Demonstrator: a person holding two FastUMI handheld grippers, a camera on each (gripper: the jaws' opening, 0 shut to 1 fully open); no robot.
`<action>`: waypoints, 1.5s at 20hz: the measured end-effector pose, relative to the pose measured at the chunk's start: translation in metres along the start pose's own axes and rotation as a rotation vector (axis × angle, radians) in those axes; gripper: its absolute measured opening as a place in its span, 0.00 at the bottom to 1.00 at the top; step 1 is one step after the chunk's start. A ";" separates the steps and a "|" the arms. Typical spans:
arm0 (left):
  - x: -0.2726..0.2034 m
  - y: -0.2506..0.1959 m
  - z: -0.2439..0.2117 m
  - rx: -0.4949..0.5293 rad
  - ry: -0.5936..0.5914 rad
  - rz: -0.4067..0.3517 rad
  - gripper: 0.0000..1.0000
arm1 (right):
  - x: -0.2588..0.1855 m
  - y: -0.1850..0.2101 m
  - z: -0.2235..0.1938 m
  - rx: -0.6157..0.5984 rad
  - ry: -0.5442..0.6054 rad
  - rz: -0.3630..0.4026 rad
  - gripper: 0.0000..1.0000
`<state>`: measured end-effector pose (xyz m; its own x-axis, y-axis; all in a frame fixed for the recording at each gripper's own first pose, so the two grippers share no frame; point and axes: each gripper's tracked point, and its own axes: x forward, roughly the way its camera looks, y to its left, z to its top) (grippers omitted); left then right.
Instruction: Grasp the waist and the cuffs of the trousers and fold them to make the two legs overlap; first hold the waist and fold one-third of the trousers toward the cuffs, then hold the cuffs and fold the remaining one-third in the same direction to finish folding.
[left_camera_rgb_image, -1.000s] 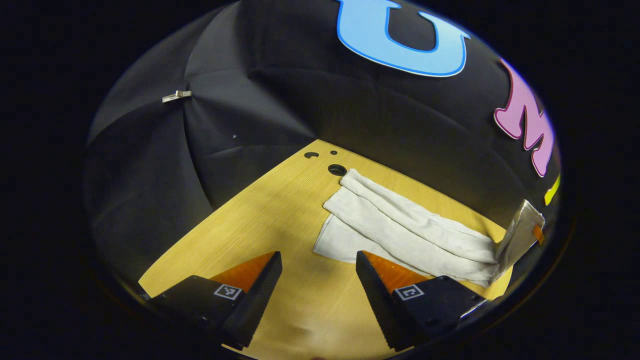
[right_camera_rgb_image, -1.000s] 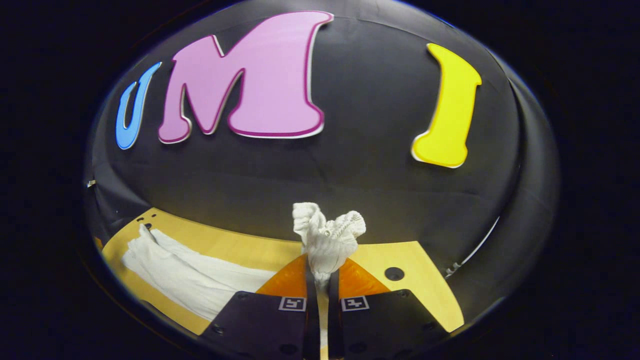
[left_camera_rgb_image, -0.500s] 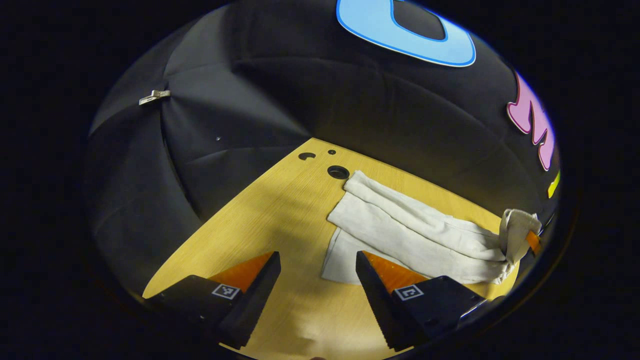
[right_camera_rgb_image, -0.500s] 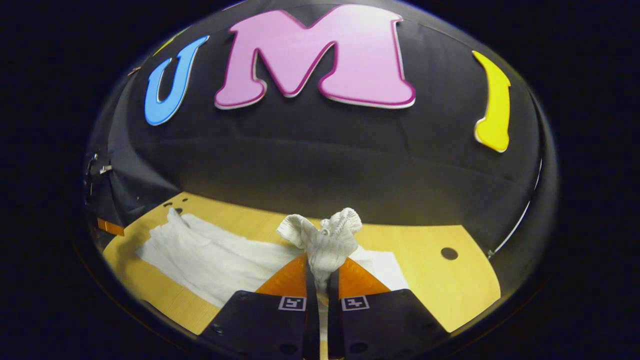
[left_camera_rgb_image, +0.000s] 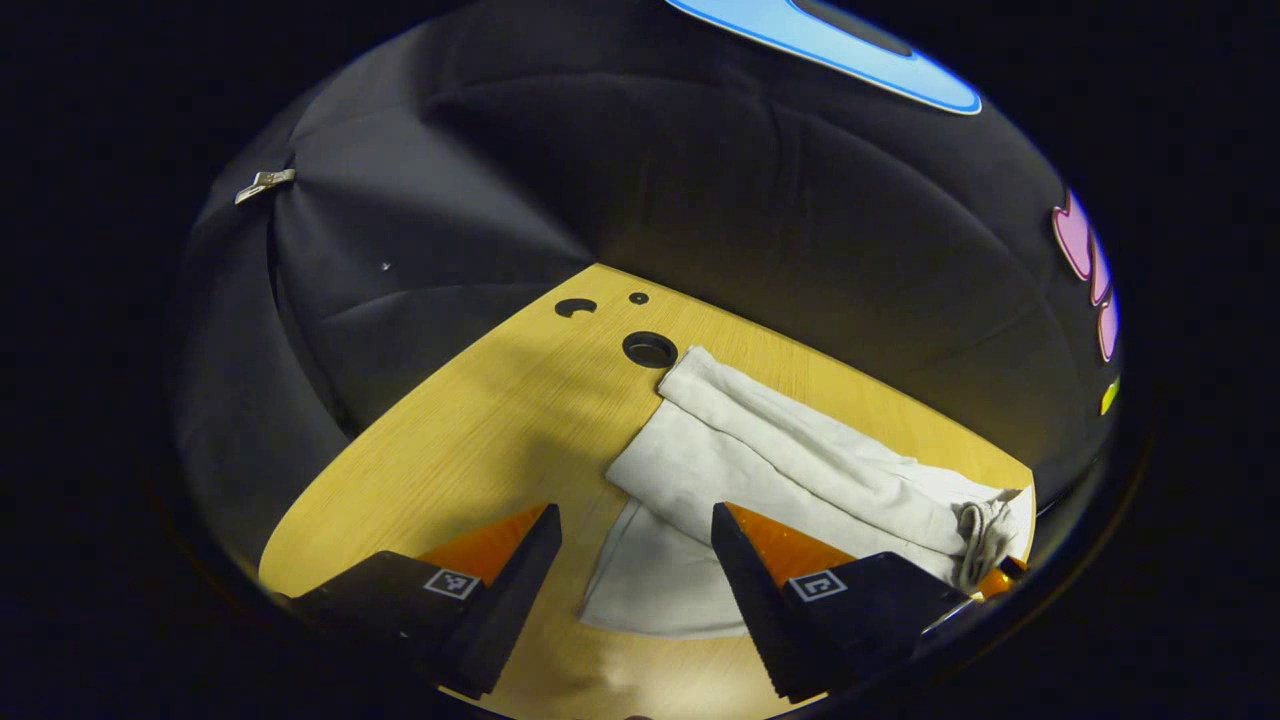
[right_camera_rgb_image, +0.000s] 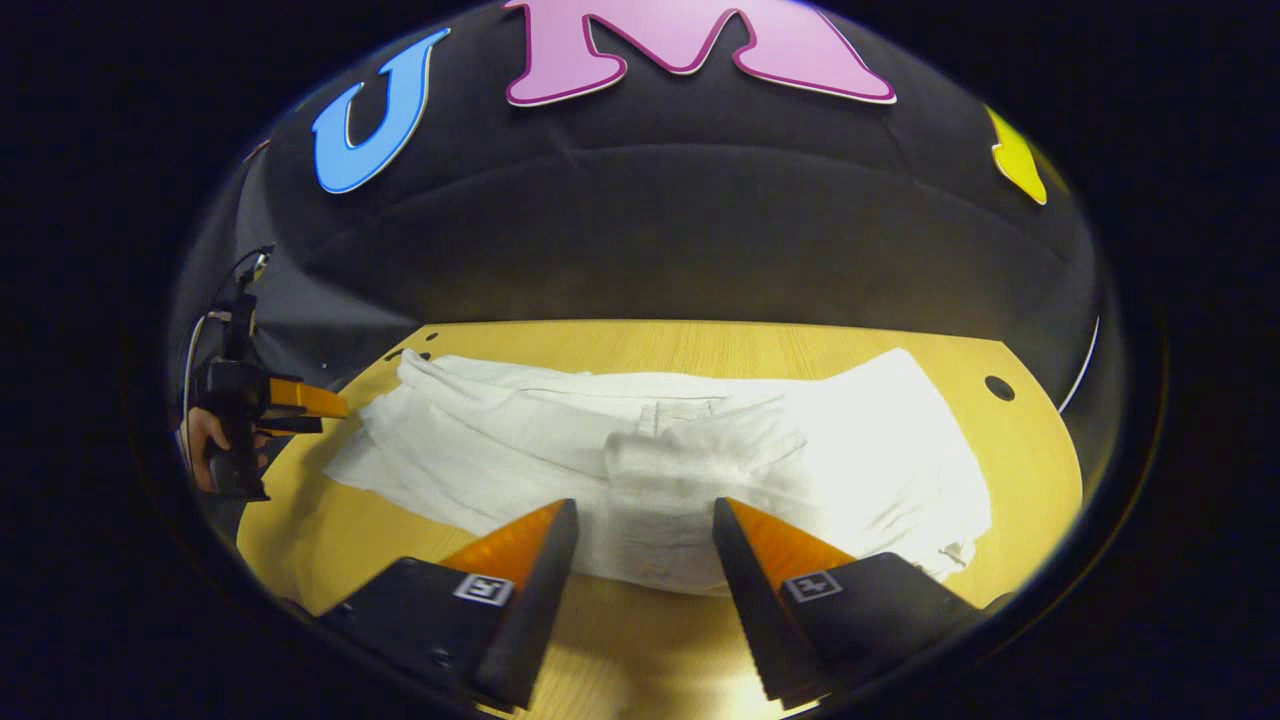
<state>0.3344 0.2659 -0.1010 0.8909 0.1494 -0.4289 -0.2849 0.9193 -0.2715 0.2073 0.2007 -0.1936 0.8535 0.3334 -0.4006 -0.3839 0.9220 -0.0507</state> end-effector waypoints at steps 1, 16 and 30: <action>0.006 -0.004 0.001 0.000 0.000 -0.001 0.96 | -0.005 -0.001 -0.002 0.018 0.007 -0.003 0.95; 0.042 -0.024 -0.020 0.173 0.048 0.114 0.92 | -0.233 -0.109 -0.046 0.333 0.068 -0.301 0.99; 0.046 -0.056 -0.022 0.298 0.012 0.038 0.06 | -0.287 -0.097 -0.054 0.351 0.089 -0.290 0.99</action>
<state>0.3840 0.2135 -0.1244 0.8766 0.1830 -0.4450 -0.1999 0.9798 0.0092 -0.0195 0.0045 -0.1228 0.8685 0.0474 -0.4935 0.0221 0.9907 0.1341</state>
